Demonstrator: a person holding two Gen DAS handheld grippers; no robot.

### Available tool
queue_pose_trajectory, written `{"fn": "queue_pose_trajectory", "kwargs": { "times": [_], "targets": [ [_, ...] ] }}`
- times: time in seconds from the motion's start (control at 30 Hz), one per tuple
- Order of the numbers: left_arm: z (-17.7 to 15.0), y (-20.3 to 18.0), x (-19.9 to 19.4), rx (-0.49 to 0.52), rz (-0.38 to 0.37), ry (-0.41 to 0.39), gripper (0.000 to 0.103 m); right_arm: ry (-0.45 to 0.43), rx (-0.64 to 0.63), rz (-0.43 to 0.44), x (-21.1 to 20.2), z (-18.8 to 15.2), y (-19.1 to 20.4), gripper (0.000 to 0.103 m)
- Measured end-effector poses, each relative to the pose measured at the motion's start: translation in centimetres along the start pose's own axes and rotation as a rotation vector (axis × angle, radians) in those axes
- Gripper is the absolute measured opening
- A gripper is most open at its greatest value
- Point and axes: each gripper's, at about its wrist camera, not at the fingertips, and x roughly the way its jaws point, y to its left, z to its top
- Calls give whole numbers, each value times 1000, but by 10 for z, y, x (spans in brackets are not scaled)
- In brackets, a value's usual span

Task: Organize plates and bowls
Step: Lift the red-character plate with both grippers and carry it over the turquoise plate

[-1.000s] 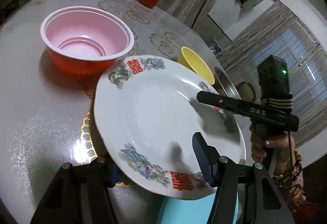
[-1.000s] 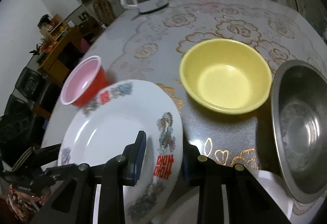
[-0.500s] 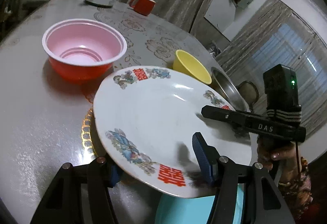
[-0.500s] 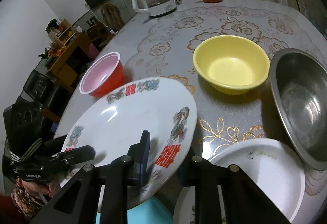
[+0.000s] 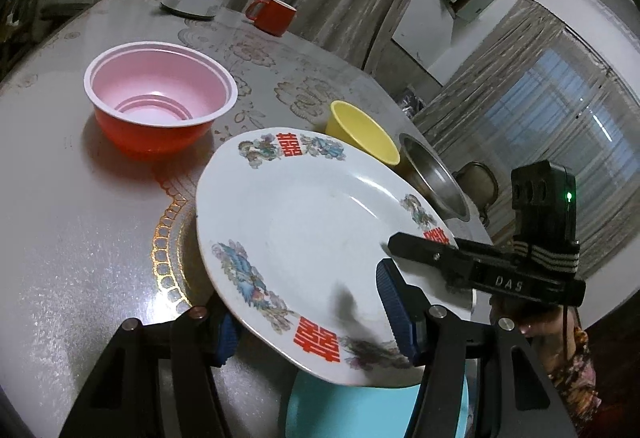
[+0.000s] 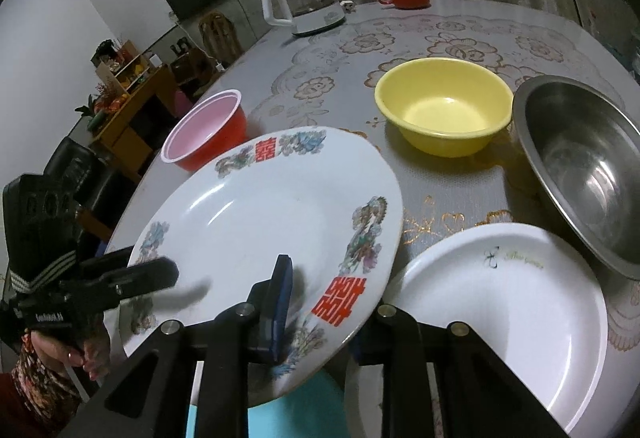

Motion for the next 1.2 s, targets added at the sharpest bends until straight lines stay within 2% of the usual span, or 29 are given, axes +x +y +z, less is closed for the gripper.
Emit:
{"fn": "queue_pose_trajectory", "kwargs": {
  "times": [0.8, 1.2],
  "targets": [
    [-22, -35, -20, 44, -46, -34, 61, -92, 16, 0, -39, -45, 6, 23],
    [-45, -49, -38, 88, -85, -21, 61, -134, 52, -12, -63, -80, 17, 23]
  ]
}}
